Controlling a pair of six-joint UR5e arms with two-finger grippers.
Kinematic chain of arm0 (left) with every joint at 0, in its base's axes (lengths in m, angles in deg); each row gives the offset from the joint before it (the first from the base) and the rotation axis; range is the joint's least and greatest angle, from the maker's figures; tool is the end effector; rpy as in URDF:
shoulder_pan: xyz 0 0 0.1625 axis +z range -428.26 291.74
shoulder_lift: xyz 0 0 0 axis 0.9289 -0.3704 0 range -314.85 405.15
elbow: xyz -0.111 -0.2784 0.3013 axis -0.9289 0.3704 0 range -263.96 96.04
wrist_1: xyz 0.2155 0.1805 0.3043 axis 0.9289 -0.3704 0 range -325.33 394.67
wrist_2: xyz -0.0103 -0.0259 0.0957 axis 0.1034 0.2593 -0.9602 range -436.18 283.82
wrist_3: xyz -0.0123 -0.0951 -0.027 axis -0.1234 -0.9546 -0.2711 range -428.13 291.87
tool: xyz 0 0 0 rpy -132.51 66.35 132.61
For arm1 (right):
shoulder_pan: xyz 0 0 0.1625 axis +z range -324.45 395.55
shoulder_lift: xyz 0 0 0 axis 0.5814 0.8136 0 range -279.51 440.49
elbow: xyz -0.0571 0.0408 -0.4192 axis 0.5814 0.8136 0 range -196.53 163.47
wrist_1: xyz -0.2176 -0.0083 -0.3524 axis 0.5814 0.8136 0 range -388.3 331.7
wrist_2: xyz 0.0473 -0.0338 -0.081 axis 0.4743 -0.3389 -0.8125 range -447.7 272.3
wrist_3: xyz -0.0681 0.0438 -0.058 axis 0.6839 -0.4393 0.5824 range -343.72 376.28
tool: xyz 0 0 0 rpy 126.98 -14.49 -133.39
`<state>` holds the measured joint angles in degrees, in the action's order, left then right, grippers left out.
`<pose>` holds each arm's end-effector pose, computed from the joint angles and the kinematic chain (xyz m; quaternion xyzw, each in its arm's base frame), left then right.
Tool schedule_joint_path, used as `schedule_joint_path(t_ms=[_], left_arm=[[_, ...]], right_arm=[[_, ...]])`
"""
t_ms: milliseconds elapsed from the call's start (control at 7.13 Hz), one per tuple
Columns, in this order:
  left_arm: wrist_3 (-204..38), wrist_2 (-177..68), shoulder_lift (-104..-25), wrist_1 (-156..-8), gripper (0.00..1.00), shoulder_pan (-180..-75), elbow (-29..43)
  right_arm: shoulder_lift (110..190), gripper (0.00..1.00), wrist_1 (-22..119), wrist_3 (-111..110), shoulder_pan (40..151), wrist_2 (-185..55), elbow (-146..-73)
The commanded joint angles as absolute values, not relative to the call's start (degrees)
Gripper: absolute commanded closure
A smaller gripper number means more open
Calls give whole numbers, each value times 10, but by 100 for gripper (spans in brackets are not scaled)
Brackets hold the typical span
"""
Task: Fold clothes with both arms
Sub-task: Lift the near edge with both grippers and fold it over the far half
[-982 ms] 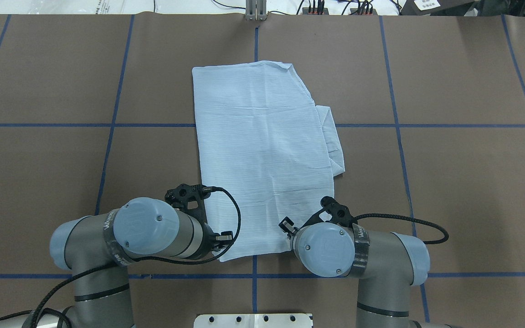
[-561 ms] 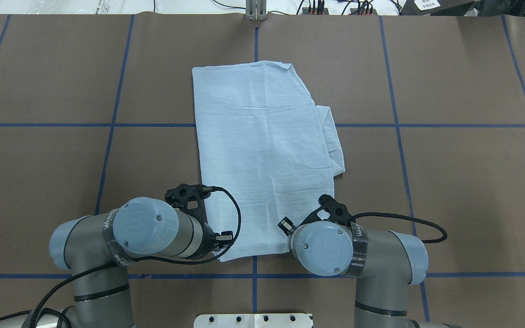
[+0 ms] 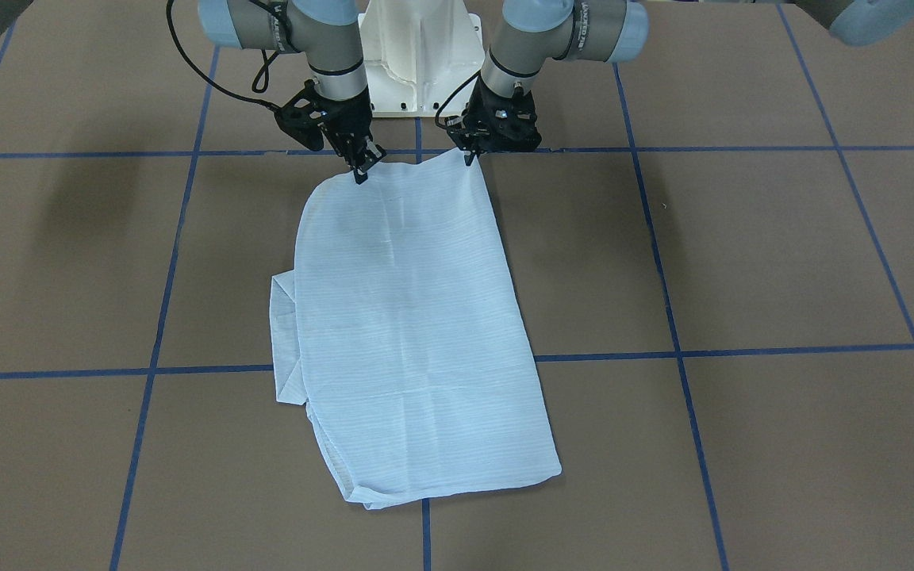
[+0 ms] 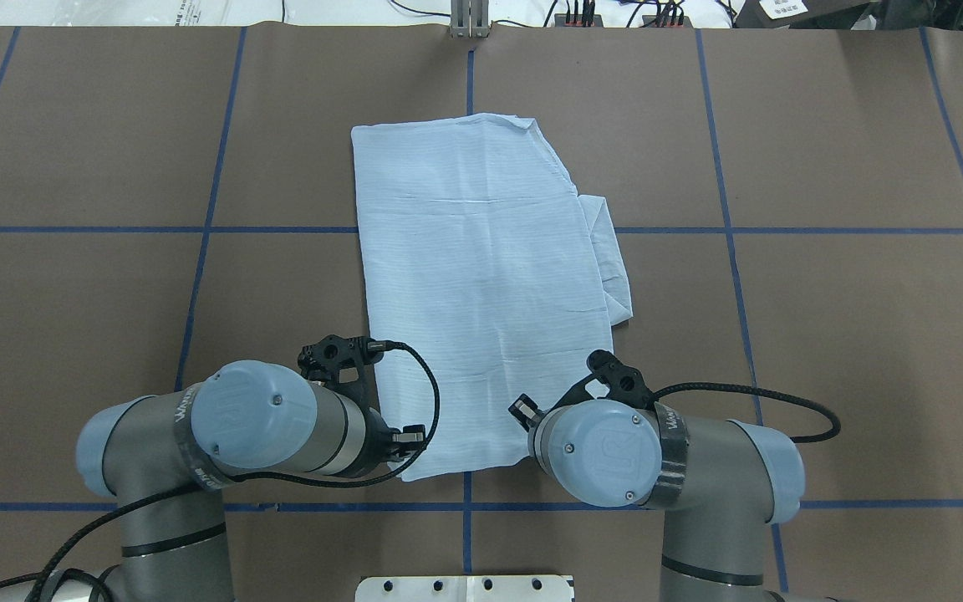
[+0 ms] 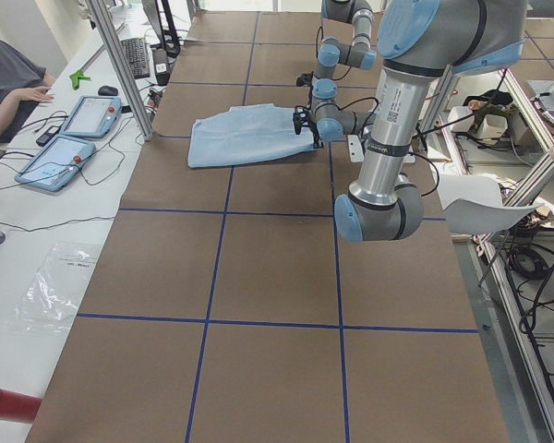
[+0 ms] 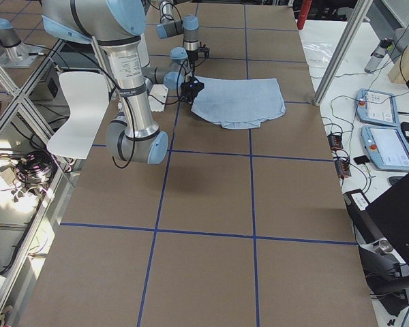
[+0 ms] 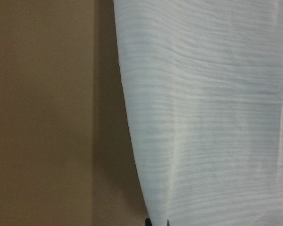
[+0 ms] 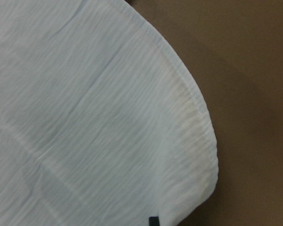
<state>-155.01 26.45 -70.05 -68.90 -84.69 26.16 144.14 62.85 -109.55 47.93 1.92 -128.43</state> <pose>0.5358 -0.2743 0.2330 -0.0113 0.4978 -0.0466 0.8660 -0.5483 -0.2574 0.2455 -0.0782 -0.3918 0.3756 0.8362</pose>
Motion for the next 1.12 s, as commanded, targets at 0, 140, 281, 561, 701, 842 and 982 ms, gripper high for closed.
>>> schedule_joint_path(t_ms=[0, 140, 281, 561, 701, 842, 982], left_arm=[[-1548, 267, -695, -623, 100, -842, 344], [-1551, 267, -695, -589, 100, -839, 390], [-1551, 268, -698, -544, 100, -836, 426], [-1543, 288, -706, -517, 100, -841, 422], [-1528, 287, -712, -517, 100, -872, 417], [-1517, 287, -723, -518, 100, -904, 404], [-1492, 287, -750, -517, 100, -945, 373]], right_arm=[[1440, 100, 733, -1097, 446, 20, -1397], [1440, 100, 772, -1098, 426, 18, -1446], [1419, 100, 813, -1098, 421, 18, -1469], [1386, 100, 819, -1060, 442, 7, -1428], [1363, 100, 817, -1021, 482, 5, -1394], [1349, 100, 816, -991, 514, 5, -1368], [1345, 100, 792, -961, 545, 8, -1354]])
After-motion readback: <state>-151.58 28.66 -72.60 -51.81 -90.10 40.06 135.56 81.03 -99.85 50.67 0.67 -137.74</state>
